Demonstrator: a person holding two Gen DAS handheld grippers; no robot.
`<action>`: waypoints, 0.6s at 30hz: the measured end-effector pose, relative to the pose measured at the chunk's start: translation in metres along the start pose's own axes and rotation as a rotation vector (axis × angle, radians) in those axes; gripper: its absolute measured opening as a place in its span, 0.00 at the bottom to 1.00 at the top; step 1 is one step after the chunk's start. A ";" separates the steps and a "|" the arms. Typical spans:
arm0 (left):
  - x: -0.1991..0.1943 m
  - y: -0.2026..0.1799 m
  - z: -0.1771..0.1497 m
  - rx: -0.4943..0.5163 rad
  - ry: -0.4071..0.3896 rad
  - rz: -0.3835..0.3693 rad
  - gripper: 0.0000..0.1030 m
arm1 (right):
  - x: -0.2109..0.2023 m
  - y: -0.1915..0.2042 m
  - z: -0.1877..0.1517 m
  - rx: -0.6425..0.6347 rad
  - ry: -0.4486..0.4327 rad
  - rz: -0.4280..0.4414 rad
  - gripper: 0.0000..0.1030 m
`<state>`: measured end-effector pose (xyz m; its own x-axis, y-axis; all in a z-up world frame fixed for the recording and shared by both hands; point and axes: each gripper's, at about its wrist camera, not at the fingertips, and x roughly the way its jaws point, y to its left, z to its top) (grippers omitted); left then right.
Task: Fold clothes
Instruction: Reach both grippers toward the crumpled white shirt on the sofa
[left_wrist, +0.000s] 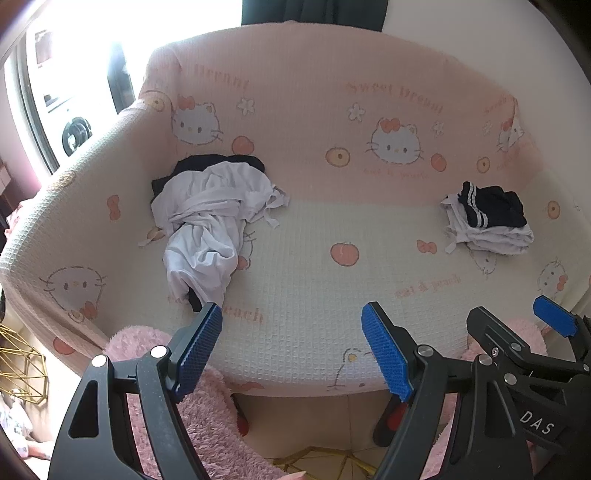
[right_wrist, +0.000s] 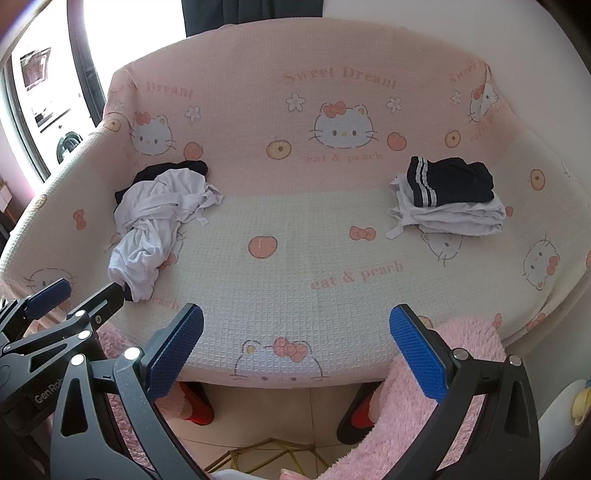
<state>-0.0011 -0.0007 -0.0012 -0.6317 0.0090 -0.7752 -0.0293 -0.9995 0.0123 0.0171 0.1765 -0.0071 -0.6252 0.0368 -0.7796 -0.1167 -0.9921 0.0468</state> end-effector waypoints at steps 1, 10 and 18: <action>0.002 0.001 0.000 0.005 0.002 -0.007 0.78 | 0.000 0.001 0.000 0.003 0.003 0.002 0.99; 0.034 0.041 0.011 -0.038 0.027 -0.084 0.78 | 0.025 0.033 0.010 -0.077 0.080 0.089 0.99; 0.142 0.157 0.039 -0.321 0.137 0.014 0.78 | 0.074 0.094 0.040 -0.278 0.093 0.155 0.99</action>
<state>-0.1251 -0.1550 -0.0846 -0.5202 0.0128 -0.8539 0.2376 -0.9583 -0.1591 -0.0705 0.0912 -0.0354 -0.5442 -0.1154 -0.8310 0.1974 -0.9803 0.0069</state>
